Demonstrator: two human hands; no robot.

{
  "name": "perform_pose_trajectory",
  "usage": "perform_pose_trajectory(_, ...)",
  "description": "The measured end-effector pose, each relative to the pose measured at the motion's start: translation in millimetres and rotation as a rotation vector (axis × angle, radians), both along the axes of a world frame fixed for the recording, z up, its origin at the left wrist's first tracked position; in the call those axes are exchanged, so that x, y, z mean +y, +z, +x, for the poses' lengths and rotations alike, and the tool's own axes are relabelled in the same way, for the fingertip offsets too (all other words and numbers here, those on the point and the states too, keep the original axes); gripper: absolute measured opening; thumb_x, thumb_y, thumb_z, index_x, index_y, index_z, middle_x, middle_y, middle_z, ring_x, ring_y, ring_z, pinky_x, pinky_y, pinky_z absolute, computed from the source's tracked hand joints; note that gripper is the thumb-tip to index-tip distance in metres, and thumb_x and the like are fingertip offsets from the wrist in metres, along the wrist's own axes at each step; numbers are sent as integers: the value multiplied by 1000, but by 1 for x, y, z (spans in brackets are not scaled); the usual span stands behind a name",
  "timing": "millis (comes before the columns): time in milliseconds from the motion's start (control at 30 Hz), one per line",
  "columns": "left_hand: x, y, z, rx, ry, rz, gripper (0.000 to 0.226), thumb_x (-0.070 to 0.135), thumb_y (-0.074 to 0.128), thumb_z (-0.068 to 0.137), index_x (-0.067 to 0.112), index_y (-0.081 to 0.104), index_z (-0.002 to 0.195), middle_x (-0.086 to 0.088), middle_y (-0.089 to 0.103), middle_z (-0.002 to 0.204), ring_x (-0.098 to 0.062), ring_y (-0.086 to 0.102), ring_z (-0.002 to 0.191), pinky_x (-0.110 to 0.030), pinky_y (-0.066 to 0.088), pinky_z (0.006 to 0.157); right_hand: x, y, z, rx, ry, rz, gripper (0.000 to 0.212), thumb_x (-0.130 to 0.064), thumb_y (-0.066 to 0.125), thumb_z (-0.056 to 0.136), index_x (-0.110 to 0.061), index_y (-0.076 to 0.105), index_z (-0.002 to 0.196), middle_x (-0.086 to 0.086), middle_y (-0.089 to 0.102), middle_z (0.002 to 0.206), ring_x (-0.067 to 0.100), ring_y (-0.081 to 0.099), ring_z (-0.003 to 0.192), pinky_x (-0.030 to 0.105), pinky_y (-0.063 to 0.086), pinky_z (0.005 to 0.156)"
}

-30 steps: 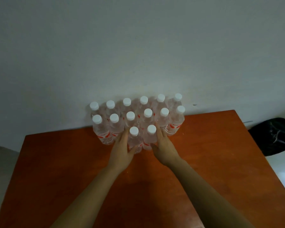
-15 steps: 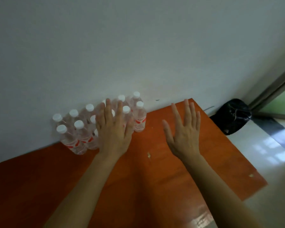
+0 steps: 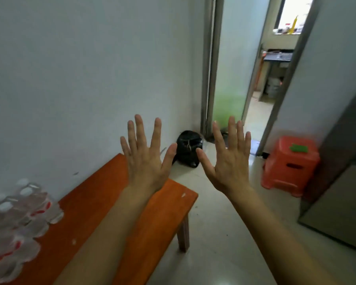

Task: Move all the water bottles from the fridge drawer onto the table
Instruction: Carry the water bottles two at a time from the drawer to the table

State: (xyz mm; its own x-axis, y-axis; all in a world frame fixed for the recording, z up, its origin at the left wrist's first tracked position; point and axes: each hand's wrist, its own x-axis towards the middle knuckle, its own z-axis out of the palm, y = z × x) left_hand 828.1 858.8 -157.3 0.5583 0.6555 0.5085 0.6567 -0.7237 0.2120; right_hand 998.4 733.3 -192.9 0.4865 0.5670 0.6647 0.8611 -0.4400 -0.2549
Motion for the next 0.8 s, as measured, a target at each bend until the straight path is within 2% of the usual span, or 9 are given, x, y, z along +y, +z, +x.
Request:
perform_pose_trajectory(133,-80,1,113,33,-180,2,72,71,9,95,39,-13,155,-7,-26,163,-28,-22,150,-62,3,119,-107,-2,95,34,-212,21,82,-66,35,95,-23,7,160,14,-3,167,32,-5,154,56,6,122)
perform_pose_trajectory(233,-128,-8,183,49,-312,24,72,70,11,96,37,-6,157,-6,-26,163,-27,-21,151,-61,1,120,-174,-11,149,87,-339,24,84,-68,30,95,-21,5,161,15,-2,167,32,-5,154,57,6,122)
perform_pose_trajectory(400,-183,-30,299,106,-494,37,73,69,15,96,36,-7,157,-8,-25,163,-30,-20,151,-62,2,119,-253,-32,231,107,-516,13,89,-66,42,95,-20,4,161,12,-6,167,32,-7,154,52,-5,123)
perform_pose_trajectory(533,-220,-48,397,102,-635,2,75,72,14,95,35,-4,158,-9,-21,164,-30,-17,152,-61,1,120,-305,-50,293,136,-648,-24,87,-71,29,95,-19,7,161,13,-6,167,32,-7,154,54,-1,123)
perform_pose_trajectory(600,-240,-56,449,104,-706,-32,76,70,18,95,33,-3,158,-9,-18,165,-30,-15,152,-62,4,119,-330,-55,326,136,-727,-63,86,-67,33,95,-17,10,161,14,-4,167,33,-5,154,55,2,123)
perform_pose_trajectory(700,-276,-61,525,152,-812,-59,76,72,13,94,34,-8,157,-8,-21,164,-32,-16,151,-62,5,119,-371,-55,371,151,-848,-101,86,-62,42,95,-18,9,161,14,-4,167,33,-4,154,56,6,122)
perform_pose_trajectory(800,-320,-62,593,198,-953,-59,76,72,13,95,35,-11,157,-6,-27,163,-30,-23,150,-61,-1,120,-420,-50,407,193,-978,-99,84,-64,36,96,-24,1,161,12,-8,167,30,-6,154,55,7,123)
